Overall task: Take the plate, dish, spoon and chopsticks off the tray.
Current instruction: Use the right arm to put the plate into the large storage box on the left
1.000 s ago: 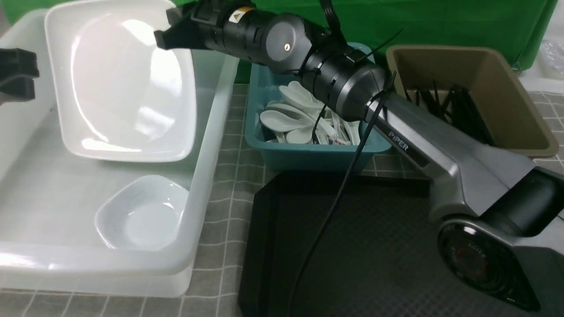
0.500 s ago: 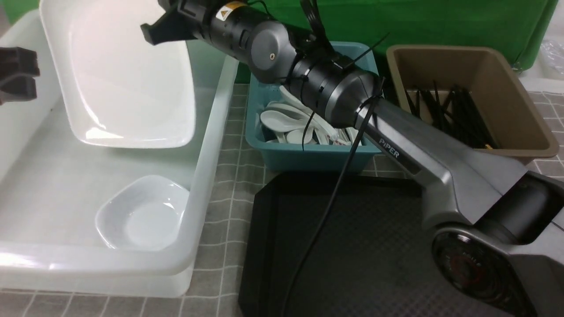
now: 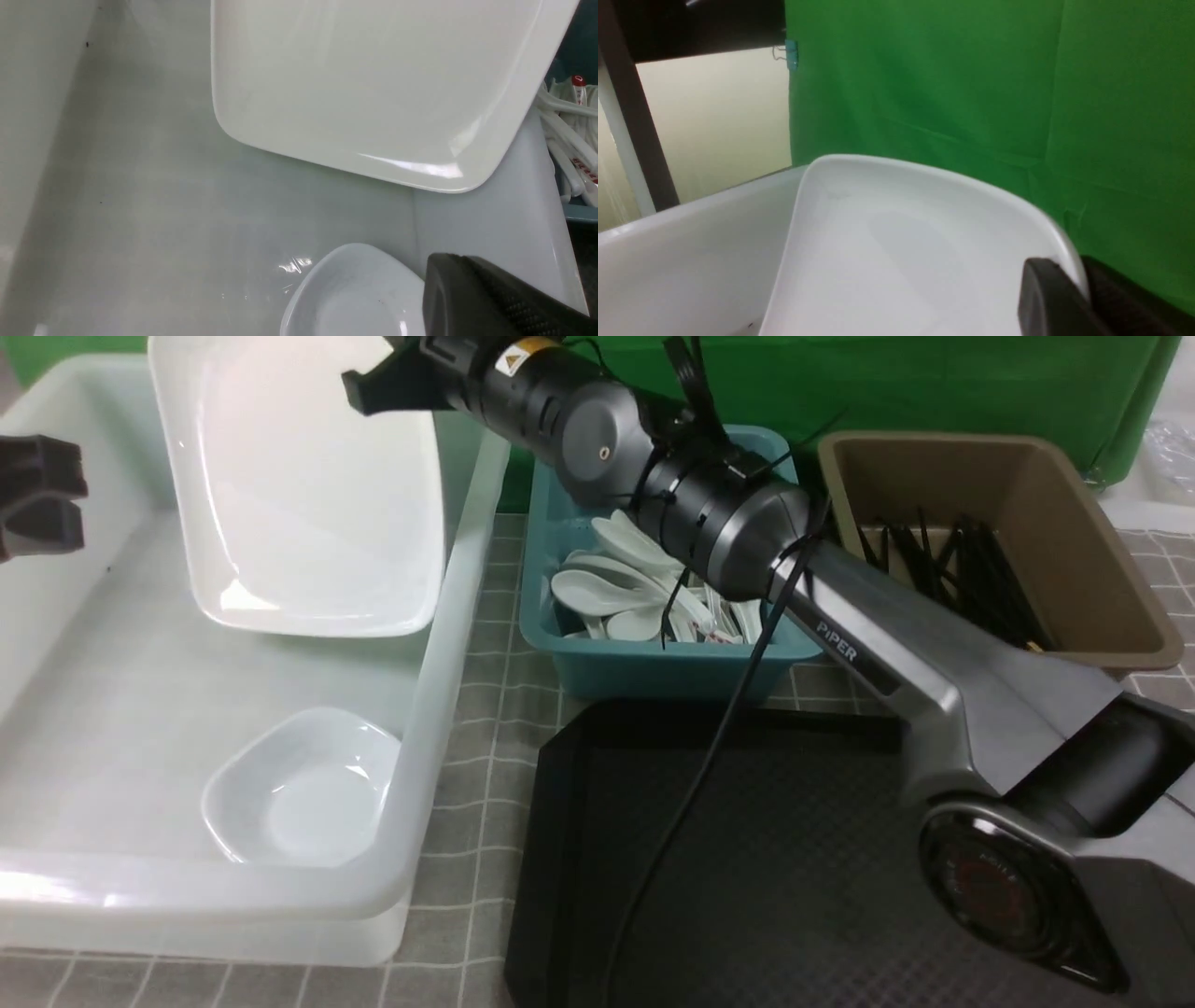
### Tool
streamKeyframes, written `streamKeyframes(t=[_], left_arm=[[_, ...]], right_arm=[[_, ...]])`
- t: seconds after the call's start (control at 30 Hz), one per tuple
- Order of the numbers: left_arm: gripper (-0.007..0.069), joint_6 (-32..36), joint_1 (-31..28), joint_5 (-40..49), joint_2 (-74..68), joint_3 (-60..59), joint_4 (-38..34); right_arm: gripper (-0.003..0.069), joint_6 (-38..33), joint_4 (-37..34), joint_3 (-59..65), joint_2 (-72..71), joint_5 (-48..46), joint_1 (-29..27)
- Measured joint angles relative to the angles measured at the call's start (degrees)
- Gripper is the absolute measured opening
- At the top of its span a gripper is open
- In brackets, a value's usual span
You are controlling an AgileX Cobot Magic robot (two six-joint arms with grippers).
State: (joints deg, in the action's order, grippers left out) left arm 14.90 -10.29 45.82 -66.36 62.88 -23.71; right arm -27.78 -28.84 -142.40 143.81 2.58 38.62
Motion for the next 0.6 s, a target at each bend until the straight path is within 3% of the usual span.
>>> streamKeyframes(t=[0.4,0.6], left_arm=[[0.0002,0.5,0.0,1.8,0.0,0.0,-0.3],[0.0002,0.5,0.0,1.9,0.0,0.0,-0.3]], right_arm=[[0.0095,1.2,-0.3,0.0,2.0,0.4,0.5],[0.0248,1.4,-0.5,-0.1,1.9,1.8,0.5]])
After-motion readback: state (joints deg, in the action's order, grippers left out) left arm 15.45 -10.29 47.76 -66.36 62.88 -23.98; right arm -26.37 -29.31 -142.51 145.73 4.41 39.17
